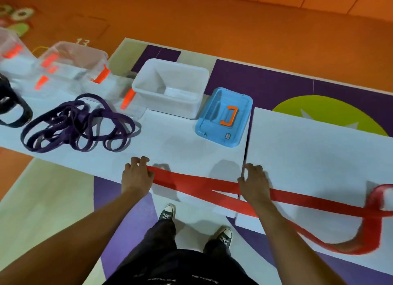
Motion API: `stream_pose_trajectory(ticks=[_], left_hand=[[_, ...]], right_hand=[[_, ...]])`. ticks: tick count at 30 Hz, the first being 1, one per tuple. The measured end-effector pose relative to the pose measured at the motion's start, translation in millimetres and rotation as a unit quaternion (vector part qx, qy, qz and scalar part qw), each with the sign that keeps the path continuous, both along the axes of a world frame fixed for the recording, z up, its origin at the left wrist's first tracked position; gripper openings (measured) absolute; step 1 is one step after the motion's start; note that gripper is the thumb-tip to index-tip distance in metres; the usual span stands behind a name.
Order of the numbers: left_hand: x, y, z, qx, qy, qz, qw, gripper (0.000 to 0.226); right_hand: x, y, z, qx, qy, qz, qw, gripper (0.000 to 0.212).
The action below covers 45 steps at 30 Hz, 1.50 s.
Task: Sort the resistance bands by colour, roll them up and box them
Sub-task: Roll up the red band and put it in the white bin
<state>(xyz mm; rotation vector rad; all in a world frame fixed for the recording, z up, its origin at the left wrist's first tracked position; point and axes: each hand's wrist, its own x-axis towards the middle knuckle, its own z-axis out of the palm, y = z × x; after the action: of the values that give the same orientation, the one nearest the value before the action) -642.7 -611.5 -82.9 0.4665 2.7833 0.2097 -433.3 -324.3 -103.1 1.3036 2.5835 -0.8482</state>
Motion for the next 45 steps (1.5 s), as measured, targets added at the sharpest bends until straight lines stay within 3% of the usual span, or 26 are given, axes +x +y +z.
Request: stream_pose_trajectory(ticks=[7,12,17,23,26,31,35,42,45], left_hand=[[-44.8,-19.1,-9.3,-0.023,-0.128,0.018,0.991,0.043],[-69.5,-34.1,-25.2,-0.044,-0.233,0.016,0.971,0.055],[-76.8,-33.7,-25.4,0.001,-0.288,0.034,0.957,0.041],[-74.8,-27.4,-5.6,0.132,-0.297,0.047,0.944,0.029],[-82.5,-28.6,3.3,0.181,-0.282,0.032,0.942,0.037],[-85.4,-16.7,27.1,0.224,-0.255,-0.002,0.941,0.03],[-85.4,4.2,52.8,0.275,-0.176,-0.002,0.945,0.02],[-98.5,41.5,109.2,0.434,-0.022,0.04,0.9,0.013],[-107.0,46.8,127.9,0.446,-0.004,0.029,0.894,0.015]], right_hand=[[-83.1,-97.0,-14.4,0.046,-0.15,0.166,0.974,0.046],[-106.0,-146.0,-17.7,0.026,-0.161,0.212,0.963,0.057],[-109.5,-171.2,-13.4,0.051,-0.217,0.208,0.952,0.067],[-112.5,-159.0,-9.4,0.108,-0.216,0.213,0.947,0.057],[-104.7,-150.7,-10.4,0.094,-0.212,0.233,0.945,0.058],[-91.5,-136.5,-5.2,0.094,-0.158,0.198,0.963,0.045],[-92.8,-104.3,21.4,0.117,-0.102,0.147,0.977,0.042],[-116.7,-65.9,86.0,0.085,-0.002,0.132,0.988,0.056],[-124.2,-66.5,89.9,0.083,-0.045,0.159,0.983,0.074]])
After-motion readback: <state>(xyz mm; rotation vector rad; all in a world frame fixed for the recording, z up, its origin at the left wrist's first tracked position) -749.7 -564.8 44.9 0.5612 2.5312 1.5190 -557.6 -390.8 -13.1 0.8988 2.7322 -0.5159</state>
